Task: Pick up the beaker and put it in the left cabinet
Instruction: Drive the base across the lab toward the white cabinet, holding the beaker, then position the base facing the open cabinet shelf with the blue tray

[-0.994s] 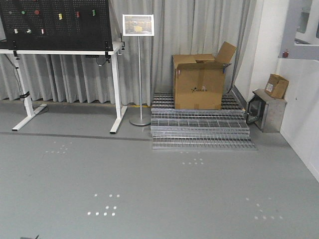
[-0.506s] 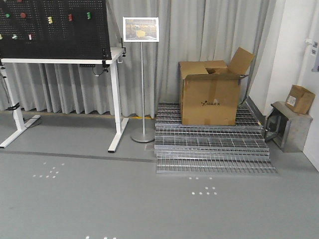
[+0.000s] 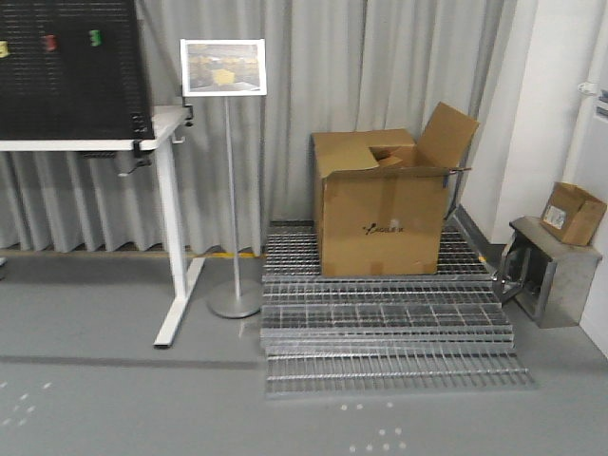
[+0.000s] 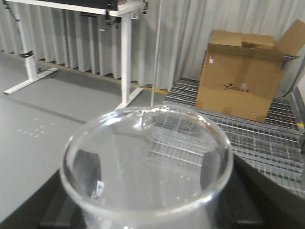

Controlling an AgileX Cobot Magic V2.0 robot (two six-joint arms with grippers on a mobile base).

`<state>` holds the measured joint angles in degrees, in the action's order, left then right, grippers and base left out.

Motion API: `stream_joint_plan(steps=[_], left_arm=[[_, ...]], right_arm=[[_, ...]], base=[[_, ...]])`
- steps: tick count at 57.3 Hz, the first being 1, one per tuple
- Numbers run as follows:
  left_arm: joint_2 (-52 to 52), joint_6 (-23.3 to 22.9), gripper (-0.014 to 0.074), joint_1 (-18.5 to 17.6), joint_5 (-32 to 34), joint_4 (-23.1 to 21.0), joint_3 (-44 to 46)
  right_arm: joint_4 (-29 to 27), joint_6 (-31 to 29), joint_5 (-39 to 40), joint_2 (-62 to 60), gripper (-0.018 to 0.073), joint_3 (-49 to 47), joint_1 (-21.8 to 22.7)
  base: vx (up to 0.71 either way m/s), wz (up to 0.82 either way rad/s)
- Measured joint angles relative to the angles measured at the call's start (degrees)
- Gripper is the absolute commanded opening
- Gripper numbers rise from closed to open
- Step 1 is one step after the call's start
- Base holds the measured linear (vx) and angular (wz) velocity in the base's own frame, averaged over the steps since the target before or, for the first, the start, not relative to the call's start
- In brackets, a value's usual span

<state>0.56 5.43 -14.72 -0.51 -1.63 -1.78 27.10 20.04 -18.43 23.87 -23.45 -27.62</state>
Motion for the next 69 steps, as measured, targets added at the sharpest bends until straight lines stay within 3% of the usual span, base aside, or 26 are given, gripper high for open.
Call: stream_joint_plan(steps=[36, 69], left_arm=[[0.0, 0.0, 0.0001, 0.0, 0.0, 0.0, 0.0], [0.0, 0.0, 0.0001, 0.0, 0.0, 0.0, 0.0]], right_arm=[[0.0, 0.0, 0.0, 0.0, -0.0006, 0.0, 0.0], [0.0, 0.0, 0.0, 0.0, -0.0006, 0.0, 0.0]], base=[[0.61, -0.37], [0.5, -0.71]])
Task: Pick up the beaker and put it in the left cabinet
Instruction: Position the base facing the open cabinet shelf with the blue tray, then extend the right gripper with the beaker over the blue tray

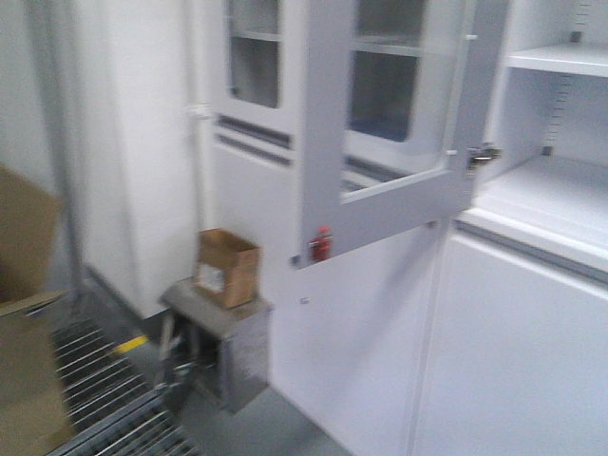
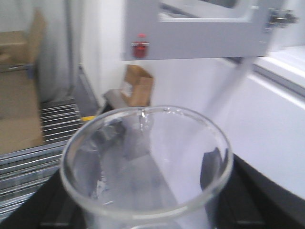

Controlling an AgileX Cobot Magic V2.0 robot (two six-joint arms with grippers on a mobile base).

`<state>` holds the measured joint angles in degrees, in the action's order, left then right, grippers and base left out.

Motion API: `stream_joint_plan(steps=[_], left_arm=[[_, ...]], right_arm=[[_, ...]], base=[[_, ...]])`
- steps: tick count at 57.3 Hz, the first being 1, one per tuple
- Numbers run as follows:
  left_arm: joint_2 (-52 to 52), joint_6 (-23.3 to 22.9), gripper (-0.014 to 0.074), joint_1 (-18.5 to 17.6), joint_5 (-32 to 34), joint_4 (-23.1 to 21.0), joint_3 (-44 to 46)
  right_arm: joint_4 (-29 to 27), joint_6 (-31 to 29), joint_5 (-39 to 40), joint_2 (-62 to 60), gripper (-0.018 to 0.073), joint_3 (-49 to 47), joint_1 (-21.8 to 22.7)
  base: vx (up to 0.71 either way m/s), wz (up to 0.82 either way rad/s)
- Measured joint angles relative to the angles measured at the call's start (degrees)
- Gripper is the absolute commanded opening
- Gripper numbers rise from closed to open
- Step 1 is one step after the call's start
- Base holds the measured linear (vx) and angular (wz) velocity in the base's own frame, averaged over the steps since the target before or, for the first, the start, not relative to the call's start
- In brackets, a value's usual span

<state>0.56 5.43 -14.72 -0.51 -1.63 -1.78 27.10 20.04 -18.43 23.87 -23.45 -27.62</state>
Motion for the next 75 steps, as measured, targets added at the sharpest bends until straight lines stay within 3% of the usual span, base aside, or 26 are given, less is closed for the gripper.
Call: stream_joint_plan(steps=[47, 75], left_arm=[[0.0, 0.0, 0.0001, 0.0, 0.0, 0.0, 0.0], [0.0, 0.0, 0.0001, 0.0, 0.0, 0.0, 0.0]], right_arm=[[0.0, 0.0, 0.0, 0.0, -0.0006, 0.0, 0.0], [0.0, 0.0, 0.0, 0.0, -0.0006, 0.0, 0.0]], base=[[0.33, -0.66], [0.25, -0.26]])
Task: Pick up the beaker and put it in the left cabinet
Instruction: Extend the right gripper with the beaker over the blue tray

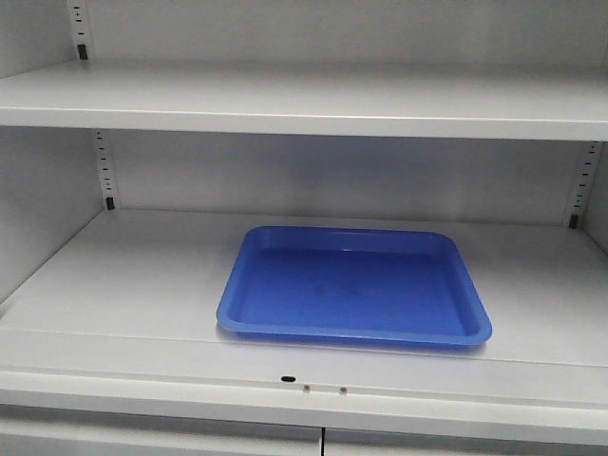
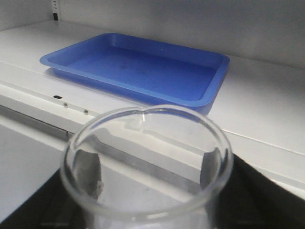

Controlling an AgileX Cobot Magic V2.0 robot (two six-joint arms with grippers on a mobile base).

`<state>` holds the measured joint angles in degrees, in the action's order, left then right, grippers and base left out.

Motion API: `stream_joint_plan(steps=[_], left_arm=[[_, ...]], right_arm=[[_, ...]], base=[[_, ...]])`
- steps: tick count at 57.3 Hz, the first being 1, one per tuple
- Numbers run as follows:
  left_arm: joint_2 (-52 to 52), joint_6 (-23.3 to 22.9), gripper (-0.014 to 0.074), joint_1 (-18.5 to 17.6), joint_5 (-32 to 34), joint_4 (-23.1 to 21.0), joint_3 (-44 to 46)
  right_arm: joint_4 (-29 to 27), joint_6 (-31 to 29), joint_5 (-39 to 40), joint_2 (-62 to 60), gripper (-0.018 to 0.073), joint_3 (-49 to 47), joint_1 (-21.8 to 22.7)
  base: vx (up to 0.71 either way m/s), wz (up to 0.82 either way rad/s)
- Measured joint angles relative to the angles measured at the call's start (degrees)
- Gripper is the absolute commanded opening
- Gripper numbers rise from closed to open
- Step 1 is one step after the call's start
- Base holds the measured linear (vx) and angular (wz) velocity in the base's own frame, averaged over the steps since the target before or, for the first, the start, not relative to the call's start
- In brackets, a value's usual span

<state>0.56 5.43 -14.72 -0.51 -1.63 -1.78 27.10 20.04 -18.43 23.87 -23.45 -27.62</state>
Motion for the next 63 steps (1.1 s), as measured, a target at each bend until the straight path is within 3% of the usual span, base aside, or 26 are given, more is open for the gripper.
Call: stream_joint_plan(steps=[63], left_arm=[[0.0, 0.0, 0.0001, 0.0, 0.0, 0.0, 0.0]], right_arm=[[0.0, 0.0, 0.0, 0.0, -0.0006, 0.0, 0.0]], base=[[0.16, -0.1]])
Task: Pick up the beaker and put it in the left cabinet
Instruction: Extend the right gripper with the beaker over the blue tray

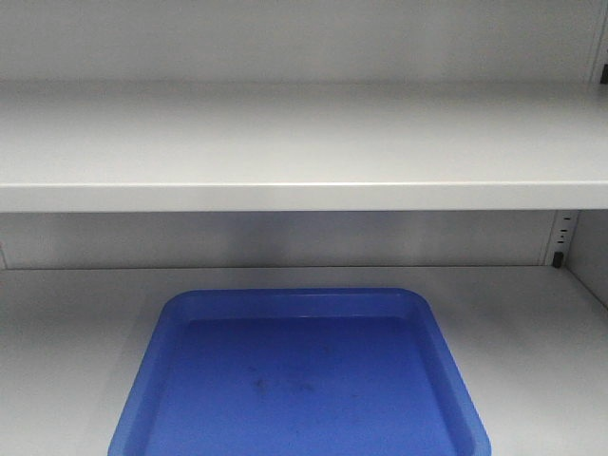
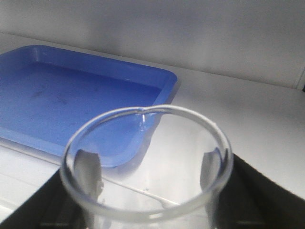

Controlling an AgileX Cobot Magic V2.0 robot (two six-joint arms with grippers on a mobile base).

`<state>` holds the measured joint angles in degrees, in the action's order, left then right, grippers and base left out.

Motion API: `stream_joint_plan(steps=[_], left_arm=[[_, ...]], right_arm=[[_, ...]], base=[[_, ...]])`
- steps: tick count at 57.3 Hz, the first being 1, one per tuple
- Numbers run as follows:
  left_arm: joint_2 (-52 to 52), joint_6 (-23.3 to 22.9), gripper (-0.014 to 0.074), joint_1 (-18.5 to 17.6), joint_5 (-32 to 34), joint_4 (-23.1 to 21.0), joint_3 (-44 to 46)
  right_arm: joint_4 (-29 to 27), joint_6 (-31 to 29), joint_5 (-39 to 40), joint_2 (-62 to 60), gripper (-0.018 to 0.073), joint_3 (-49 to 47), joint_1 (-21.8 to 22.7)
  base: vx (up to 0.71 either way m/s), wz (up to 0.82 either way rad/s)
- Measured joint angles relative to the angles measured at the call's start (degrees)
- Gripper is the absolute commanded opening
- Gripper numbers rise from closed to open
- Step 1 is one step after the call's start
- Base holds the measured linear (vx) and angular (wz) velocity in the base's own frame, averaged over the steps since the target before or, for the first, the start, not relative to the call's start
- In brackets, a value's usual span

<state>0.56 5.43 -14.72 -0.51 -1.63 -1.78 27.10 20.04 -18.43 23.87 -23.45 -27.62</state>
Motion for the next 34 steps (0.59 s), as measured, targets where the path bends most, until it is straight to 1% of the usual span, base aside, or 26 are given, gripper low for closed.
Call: stream_joint_plan(steps=[34], left_arm=[[0.0, 0.0, 0.0001, 0.0, 0.0, 0.0, 0.0]], right_arm=[[0.1, 0.0, 0.1, 0.0, -0.0006, 0.0, 0.0]], base=[[0.0, 0.0]])
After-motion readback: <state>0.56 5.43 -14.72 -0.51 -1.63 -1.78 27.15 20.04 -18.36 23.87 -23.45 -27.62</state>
